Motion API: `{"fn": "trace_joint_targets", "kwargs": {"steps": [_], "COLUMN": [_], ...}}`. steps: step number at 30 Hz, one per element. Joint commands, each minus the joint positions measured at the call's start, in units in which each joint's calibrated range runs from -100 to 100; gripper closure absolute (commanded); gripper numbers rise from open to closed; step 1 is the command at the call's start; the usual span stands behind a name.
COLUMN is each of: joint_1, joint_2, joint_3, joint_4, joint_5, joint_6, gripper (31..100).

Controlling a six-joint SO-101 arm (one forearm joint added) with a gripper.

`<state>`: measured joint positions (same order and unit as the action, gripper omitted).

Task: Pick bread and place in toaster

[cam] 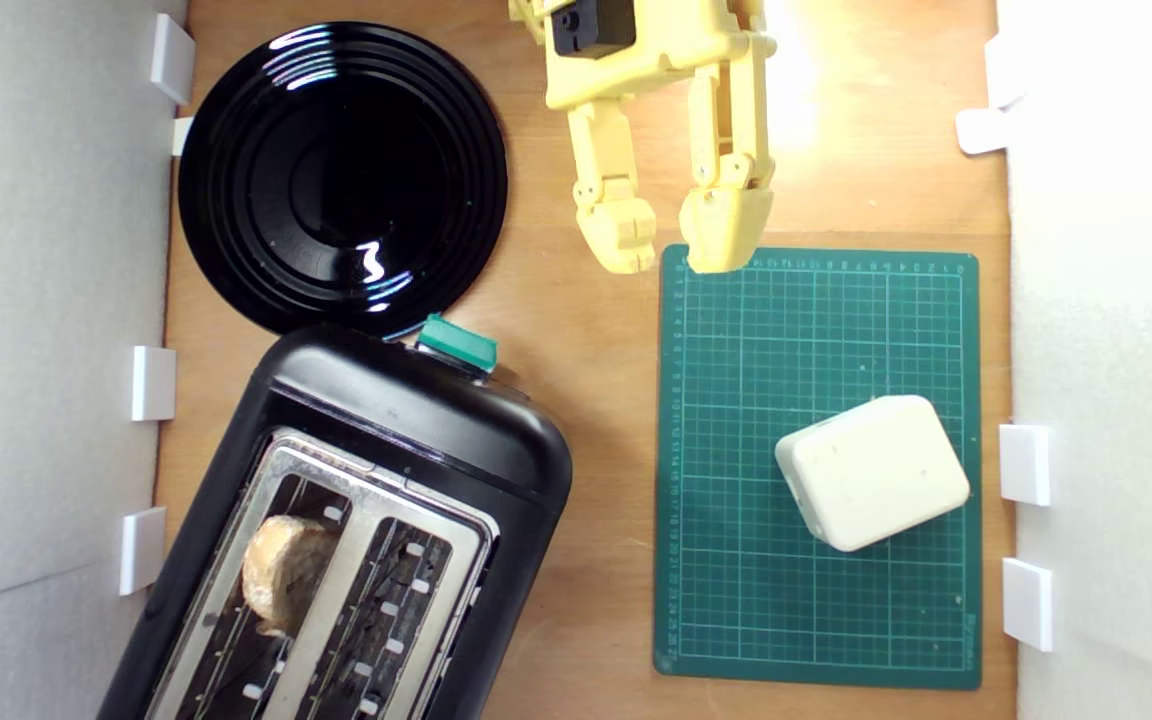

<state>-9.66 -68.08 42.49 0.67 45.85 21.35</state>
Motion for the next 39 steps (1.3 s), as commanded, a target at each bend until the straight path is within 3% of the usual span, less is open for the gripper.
{"fn": "trace_joint_targets", "kwargs": {"steps": [1, 6, 13, 16, 29, 39], "joint_1": [-0.7, -0.7, -2.7, -3.7, -6.0, -6.1], "joint_2": [-5.3, -16.4, -29.5, -31.1, -31.1, -31.0], "joint_3": [5.9, 20.4, 36.1, 41.0, 56.2, 56.2], "joint_4": [-0.1, -0.2, -0.3, -0.3, 0.4, 0.0], "joint_5": [-0.2, -0.2, -0.2, -0.2, -0.2, 2.4], "joint_6": [0.4, 0.5, 2.6, 2.6, 2.6, 1.0], "gripper": [52.8, 55.0, 72.9, 77.6, 88.2, 89.4]}}
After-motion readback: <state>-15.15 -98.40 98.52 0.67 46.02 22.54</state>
